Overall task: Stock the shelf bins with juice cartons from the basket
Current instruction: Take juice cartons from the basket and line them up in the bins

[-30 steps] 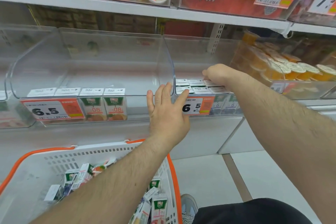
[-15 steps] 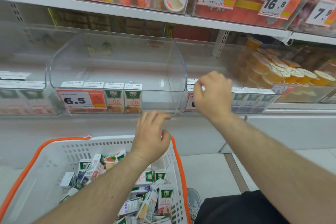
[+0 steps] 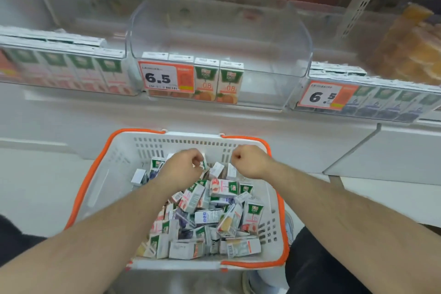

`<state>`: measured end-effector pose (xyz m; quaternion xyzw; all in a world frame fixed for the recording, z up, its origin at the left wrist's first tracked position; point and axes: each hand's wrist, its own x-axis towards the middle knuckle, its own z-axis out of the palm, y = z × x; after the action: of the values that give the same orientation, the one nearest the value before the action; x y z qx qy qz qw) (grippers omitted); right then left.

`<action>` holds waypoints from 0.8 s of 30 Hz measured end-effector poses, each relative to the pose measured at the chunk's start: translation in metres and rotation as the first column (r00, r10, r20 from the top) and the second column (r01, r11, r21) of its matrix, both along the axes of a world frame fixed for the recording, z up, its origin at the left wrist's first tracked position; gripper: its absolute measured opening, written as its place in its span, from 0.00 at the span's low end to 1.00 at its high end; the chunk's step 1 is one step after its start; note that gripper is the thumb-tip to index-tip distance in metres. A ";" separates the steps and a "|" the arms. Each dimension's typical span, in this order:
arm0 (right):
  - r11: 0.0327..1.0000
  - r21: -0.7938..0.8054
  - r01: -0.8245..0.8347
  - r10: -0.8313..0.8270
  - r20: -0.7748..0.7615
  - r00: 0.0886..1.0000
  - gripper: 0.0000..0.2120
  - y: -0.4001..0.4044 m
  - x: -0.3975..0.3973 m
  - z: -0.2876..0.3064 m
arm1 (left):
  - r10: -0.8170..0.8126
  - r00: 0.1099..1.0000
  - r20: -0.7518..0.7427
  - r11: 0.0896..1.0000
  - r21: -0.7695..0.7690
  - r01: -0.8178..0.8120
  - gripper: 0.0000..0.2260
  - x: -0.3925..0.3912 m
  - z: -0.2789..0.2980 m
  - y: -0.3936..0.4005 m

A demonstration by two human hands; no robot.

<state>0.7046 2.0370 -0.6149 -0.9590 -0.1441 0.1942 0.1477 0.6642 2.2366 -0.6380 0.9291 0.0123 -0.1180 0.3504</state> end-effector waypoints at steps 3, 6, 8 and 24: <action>0.976 -0.199 -0.090 0.037 -0.257 0.966 0.16 0.001 -0.009 -0.030 | -0.027 0.977 -0.213 0.994 0.095 0.048 0.09 -0.008 -0.033 0.025; 0.924 -0.360 -0.131 -0.001 -0.343 0.939 0.11 -0.001 -0.022 -0.056 | -0.116 0.912 -0.393 0.959 0.196 0.206 0.06 -0.014 -0.065 0.042; 0.884 -0.441 -0.155 -0.021 -0.369 0.929 0.04 -0.003 -0.028 -0.068 | -0.124 0.872 -0.473 0.942 0.221 0.254 0.10 -0.020 -0.078 0.044; 0.791 -0.571 -0.218 0.057 -0.286 0.957 0.17 -0.011 -0.040 -0.092 | -0.033 0.739 -0.673 0.960 0.183 0.210 0.21 -0.046 -0.120 0.036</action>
<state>0.6643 2.0260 -0.7072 -0.9104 -0.1254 0.3608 -0.1590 0.6184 2.2730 -0.7583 0.8610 0.0894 -0.4607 0.1962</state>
